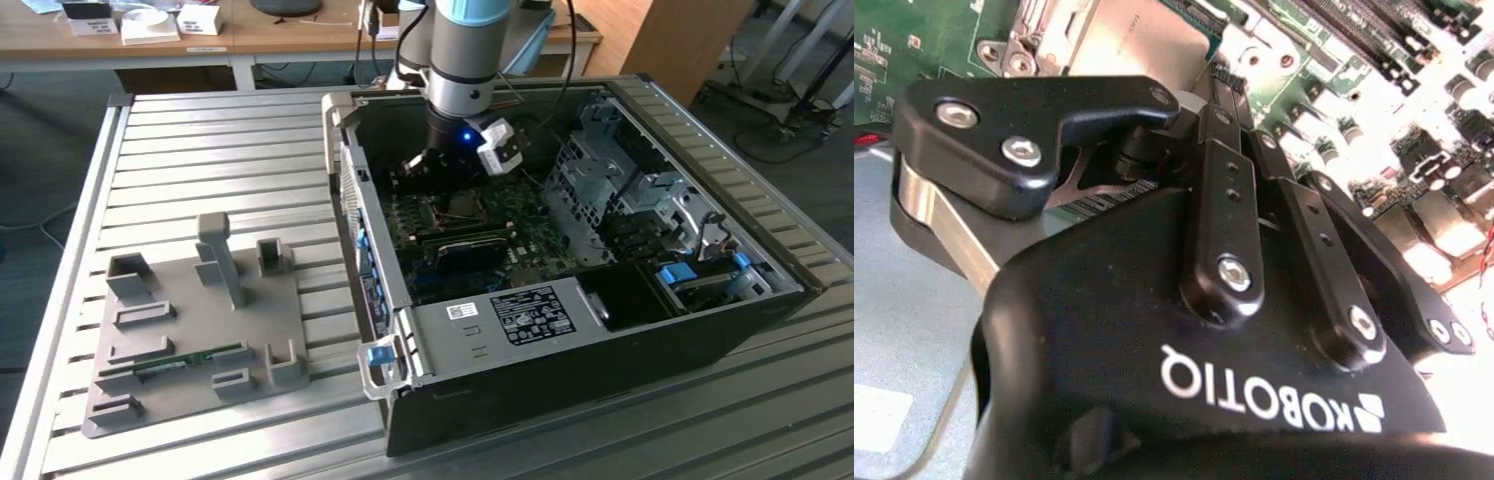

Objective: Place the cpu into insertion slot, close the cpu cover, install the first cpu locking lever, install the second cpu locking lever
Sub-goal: 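Close the cpu cover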

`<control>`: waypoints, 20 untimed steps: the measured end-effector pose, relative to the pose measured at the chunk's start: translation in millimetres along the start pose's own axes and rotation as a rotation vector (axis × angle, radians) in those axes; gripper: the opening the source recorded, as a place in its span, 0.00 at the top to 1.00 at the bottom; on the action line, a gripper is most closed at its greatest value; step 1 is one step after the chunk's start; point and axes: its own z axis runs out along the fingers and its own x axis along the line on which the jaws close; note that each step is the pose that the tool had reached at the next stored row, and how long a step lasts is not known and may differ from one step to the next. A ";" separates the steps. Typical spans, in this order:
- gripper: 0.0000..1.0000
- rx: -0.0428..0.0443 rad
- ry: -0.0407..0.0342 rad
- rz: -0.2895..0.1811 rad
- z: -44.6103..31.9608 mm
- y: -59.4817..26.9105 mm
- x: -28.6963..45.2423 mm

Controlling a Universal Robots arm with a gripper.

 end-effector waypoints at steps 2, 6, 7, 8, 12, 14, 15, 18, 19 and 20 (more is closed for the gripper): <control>0.89 0.0000 0.0001 0.000 0.0 0.0 0.1; 0.89 -0.0002 -0.0001 0.000 0.3 0.0 0.1; 0.89 -0.0004 -0.0003 0.000 0.7 0.1 0.1; 0.89 -0.0003 -0.0002 0.000 0.8 0.0 0.1; 0.89 -0.0001 -0.0001 0.000 0.9 0.4 0.4; 0.89 -0.0001 0.0000 0.000 0.8 0.7 0.5; 0.89 0.0000 0.0000 0.000 0.8 0.9 0.6; 0.89 0.0000 0.0000 0.000 0.8 1.5 0.7; 0.89 -0.0001 0.0000 0.000 0.8 1.8 0.7; 0.89 0.0000 0.0000 0.000 0.8 2.0 0.8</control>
